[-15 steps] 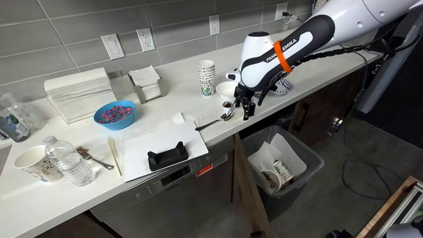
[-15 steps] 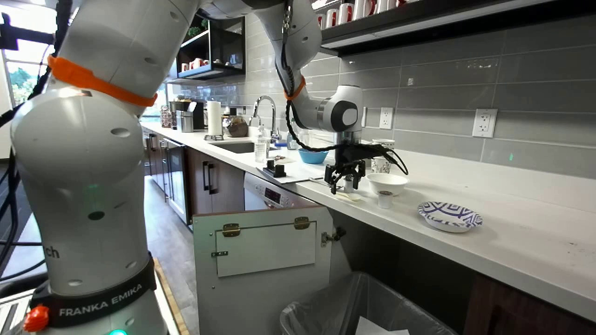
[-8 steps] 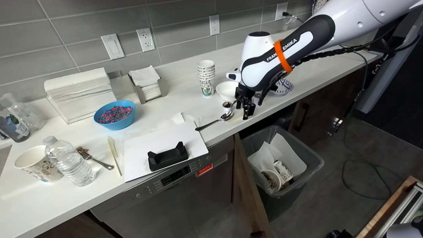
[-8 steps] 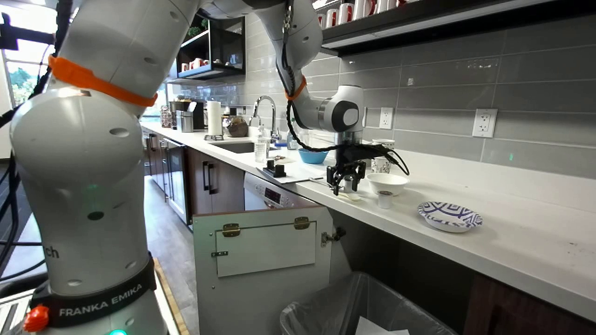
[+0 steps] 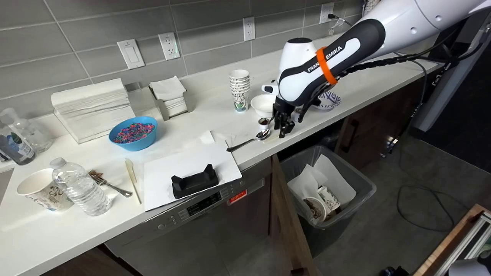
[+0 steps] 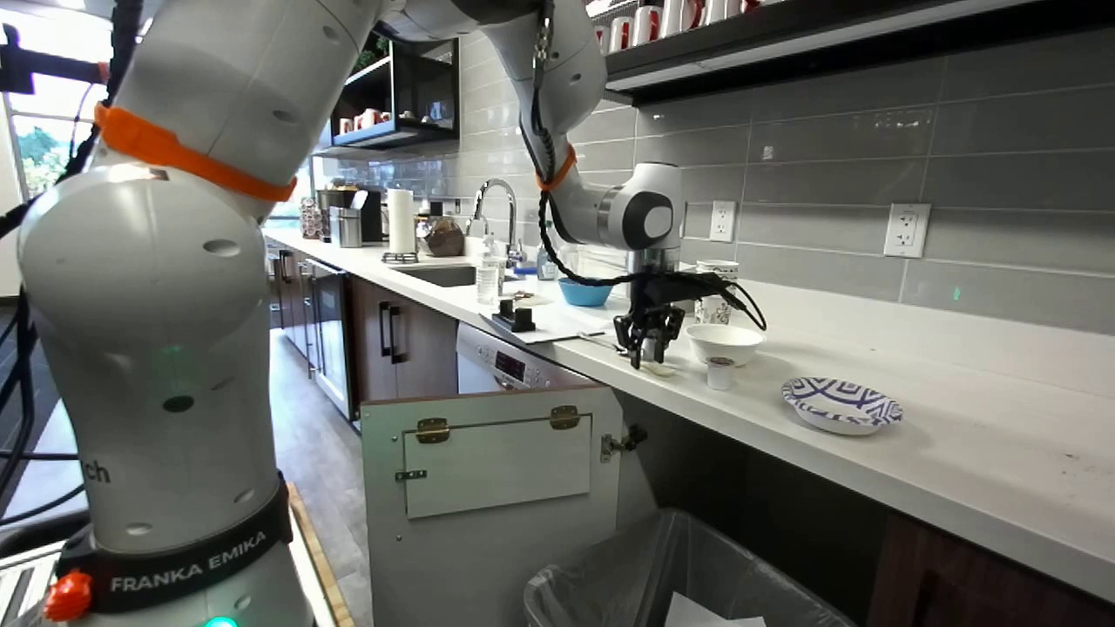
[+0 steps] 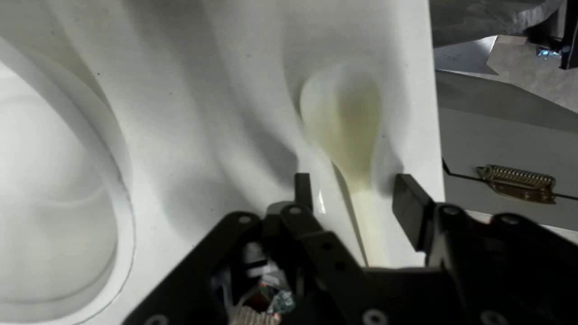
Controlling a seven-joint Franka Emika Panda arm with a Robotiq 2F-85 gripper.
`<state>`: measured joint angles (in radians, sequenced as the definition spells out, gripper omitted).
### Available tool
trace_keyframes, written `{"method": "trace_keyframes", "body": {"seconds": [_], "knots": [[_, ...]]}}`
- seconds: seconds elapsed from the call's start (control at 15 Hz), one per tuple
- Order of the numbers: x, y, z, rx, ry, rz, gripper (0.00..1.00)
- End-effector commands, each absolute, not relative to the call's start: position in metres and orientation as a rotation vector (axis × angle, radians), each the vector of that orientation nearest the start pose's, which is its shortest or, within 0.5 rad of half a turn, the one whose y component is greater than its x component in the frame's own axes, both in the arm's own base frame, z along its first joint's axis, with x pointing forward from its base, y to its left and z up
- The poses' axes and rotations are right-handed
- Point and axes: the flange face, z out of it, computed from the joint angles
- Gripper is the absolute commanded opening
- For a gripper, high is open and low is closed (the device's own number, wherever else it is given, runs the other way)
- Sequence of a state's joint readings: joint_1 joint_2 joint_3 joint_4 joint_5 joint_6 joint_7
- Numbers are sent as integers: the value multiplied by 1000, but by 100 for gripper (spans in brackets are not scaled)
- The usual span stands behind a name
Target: Use the white spoon to collect some coffee beans from the coffee pod on the left then place them inside the white bowl.
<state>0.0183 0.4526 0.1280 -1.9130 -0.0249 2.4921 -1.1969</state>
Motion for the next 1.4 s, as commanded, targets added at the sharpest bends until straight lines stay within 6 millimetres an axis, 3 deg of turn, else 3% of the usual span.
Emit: {"method": "trace_keyframes", "body": {"seconds": [0.0, 0.2, 0.8, 1.07, 1.33], "knots": [[641, 88, 266, -2488, -1952, -228, 22], [641, 85, 265, -2498, -1945, -218, 3], [636, 81, 270, -2509, -1937, -197, 6], [630, 89, 289, -2497, -1972, -187, 6], [620, 106, 323, -2469, -2032, -140, 4]]}}
